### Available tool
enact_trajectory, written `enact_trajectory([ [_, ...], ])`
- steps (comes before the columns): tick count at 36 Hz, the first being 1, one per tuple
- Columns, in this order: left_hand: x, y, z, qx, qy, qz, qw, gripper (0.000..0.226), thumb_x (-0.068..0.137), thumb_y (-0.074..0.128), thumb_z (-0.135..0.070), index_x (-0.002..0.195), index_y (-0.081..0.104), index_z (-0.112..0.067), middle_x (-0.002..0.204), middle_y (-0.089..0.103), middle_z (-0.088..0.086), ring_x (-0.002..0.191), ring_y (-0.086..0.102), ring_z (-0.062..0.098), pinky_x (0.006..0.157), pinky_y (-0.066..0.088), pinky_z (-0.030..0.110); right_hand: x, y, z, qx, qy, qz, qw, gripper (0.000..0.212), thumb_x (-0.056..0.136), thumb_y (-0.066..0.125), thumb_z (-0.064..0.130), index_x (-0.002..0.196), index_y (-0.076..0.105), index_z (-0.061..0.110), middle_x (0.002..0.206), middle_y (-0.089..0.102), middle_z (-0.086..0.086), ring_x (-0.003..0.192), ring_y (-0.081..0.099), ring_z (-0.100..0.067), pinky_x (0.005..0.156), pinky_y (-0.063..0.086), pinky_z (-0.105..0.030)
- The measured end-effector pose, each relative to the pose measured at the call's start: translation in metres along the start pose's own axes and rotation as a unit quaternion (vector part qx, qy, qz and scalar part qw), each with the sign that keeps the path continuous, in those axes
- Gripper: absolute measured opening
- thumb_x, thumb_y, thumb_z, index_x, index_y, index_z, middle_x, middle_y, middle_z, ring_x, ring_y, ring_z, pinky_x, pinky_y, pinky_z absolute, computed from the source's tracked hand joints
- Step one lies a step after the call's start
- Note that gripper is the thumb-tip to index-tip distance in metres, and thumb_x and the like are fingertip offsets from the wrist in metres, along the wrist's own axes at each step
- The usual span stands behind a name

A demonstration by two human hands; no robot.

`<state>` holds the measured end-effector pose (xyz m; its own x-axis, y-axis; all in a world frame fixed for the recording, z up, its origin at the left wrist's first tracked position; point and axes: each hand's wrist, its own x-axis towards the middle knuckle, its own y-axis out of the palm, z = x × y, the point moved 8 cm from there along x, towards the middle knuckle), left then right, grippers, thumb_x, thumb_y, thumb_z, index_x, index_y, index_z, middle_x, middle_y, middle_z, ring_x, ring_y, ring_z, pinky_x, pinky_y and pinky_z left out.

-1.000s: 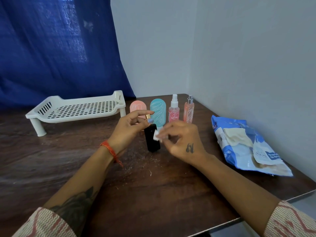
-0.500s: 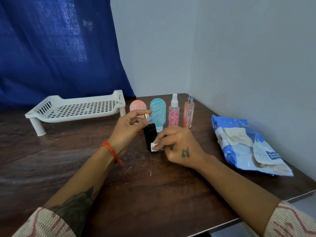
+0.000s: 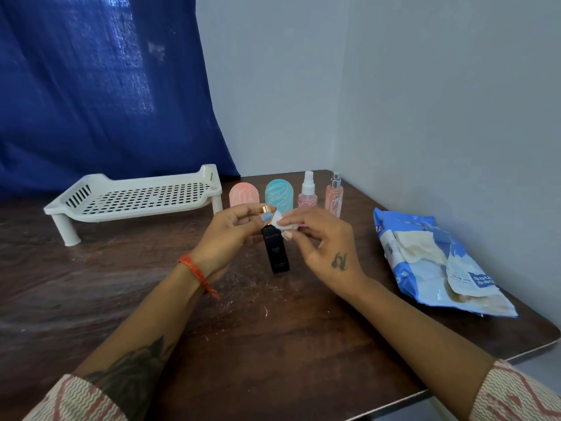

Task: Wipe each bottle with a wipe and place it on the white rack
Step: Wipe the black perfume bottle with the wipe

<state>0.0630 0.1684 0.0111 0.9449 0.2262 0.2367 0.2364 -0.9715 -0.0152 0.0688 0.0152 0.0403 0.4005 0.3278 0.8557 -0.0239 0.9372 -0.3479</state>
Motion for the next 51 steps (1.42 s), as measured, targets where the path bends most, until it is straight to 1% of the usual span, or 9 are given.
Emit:
enact_trajectory([
  [4, -0.001, 0.004, 0.000, 0.005, 0.000, 0.019, 1.000, 0.023, 0.089, 0.057, -0.006, 0.111, 0.064, -0.008, 0.096, 0.070, -0.004, 0.081, 0.067, -0.003, 0.064, 0.049, 0.009, -0.001, 0.005, 0.003, -0.035, -0.032, 0.026, 0.999, 0.021, 0.082, 0.064, -0.002, 0.100, 0.071, 0.005, 0.101, 0.070, -0.006, 0.100, 0.061, -0.009, 0.092, 0.046, -0.016],
  [12, 0.000, 0.005, 0.002, -0.031, 0.002, 0.024, 0.999, 0.019, 0.090, 0.055, -0.005, 0.105, 0.066, -0.011, 0.099, 0.071, 0.004, 0.092, 0.067, 0.011, 0.075, 0.054, 0.019, -0.001, 0.002, -0.007, -0.004, 0.031, 0.007, 0.999, 0.019, 0.081, 0.062, 0.003, 0.097, 0.071, 0.009, 0.096, 0.068, 0.000, 0.093, 0.061, -0.007, 0.076, 0.054, -0.020],
  [22, 0.001, -0.008, -0.003, -0.062, 0.019, -0.023, 0.998, 0.022, 0.092, 0.052, -0.010, 0.112, 0.061, -0.011, 0.104, 0.072, 0.000, 0.109, 0.064, 0.016, 0.098, 0.048, 0.037, -0.006, 0.011, -0.001, -0.011, -0.002, 0.065, 0.998, 0.018, 0.072, 0.067, -0.006, 0.084, 0.071, 0.006, 0.089, 0.067, -0.001, 0.086, 0.061, -0.006, 0.070, 0.053, -0.019],
  [28, 0.001, -0.011, -0.007, -0.090, 0.043, -0.028, 0.995, 0.020, 0.094, 0.049, -0.009, 0.107, 0.062, -0.014, 0.103, 0.072, -0.001, 0.110, 0.063, 0.017, 0.092, 0.052, 0.029, -0.007, 0.011, -0.016, 0.033, 0.103, 0.074, 0.991, 0.015, 0.070, 0.068, -0.001, 0.078, 0.074, 0.011, 0.085, 0.069, 0.000, 0.083, 0.064, -0.010, 0.072, 0.056, -0.025],
  [32, 0.001, -0.011, -0.012, -0.096, 0.062, -0.034, 0.993, 0.020, 0.094, 0.048, -0.008, 0.108, 0.062, -0.011, 0.094, 0.074, -0.005, 0.104, 0.066, 0.011, 0.086, 0.054, 0.023, -0.010, 0.015, -0.026, 0.074, 0.201, 0.097, 0.972, 0.020, 0.067, 0.072, -0.006, 0.075, 0.074, 0.012, 0.082, 0.070, 0.002, 0.081, 0.064, -0.008, 0.075, 0.053, -0.019],
  [37, -0.001, -0.014, -0.021, -0.097, 0.091, -0.043, 0.990, 0.027, 0.094, 0.049, -0.008, 0.118, 0.058, 0.000, 0.093, 0.074, -0.005, 0.100, 0.067, 0.010, 0.089, 0.053, 0.025, -0.021, 0.017, -0.046, 0.190, 0.384, 0.079, 0.900, 0.022, 0.073, 0.067, -0.007, 0.082, 0.072, 0.013, 0.091, 0.071, -0.001, 0.092, 0.064, -0.013, 0.074, 0.052, -0.019],
  [41, -0.002, -0.010, -0.024, -0.114, 0.100, -0.046, 0.987, 0.024, 0.093, 0.050, -0.007, 0.114, 0.058, -0.001, 0.091, 0.074, -0.005, 0.095, 0.068, 0.007, 0.088, 0.054, 0.025, -0.034, 0.030, -0.052, 0.379, 0.518, 0.035, 0.766, 0.023, 0.083, 0.057, -0.011, 0.100, 0.063, 0.003, 0.100, 0.067, -0.011, 0.093, 0.066, -0.020, 0.074, 0.057, -0.024],
  [48, -0.004, -0.011, -0.026, -0.103, 0.119, -0.067, 0.985, 0.018, 0.092, 0.051, -0.006, 0.106, 0.061, -0.011, 0.088, 0.074, -0.008, 0.095, 0.067, 0.005, 0.088, 0.053, 0.022, -0.042, 0.048, -0.036, 0.546, 0.583, 0.047, 0.600, 0.028, 0.088, 0.039, -0.018, 0.111, 0.054, -0.012, 0.113, 0.061, -0.026, 0.096, 0.064, -0.032, 0.074, 0.056, -0.034],
  [51, -0.004, -0.013, -0.028, -0.075, 0.131, -0.070, 0.986, 0.018, 0.090, 0.054, -0.006, 0.106, 0.062, -0.011, 0.090, 0.074, -0.008, 0.098, 0.067, 0.006, 0.089, 0.052, 0.021, -0.044, 0.046, -0.037, 0.543, 0.596, 0.037, 0.591, 0.027, 0.086, 0.041, -0.019, 0.107, 0.055, -0.011, 0.115, 0.058, -0.028, 0.091, 0.064, -0.034, 0.070, 0.057, -0.035],
])
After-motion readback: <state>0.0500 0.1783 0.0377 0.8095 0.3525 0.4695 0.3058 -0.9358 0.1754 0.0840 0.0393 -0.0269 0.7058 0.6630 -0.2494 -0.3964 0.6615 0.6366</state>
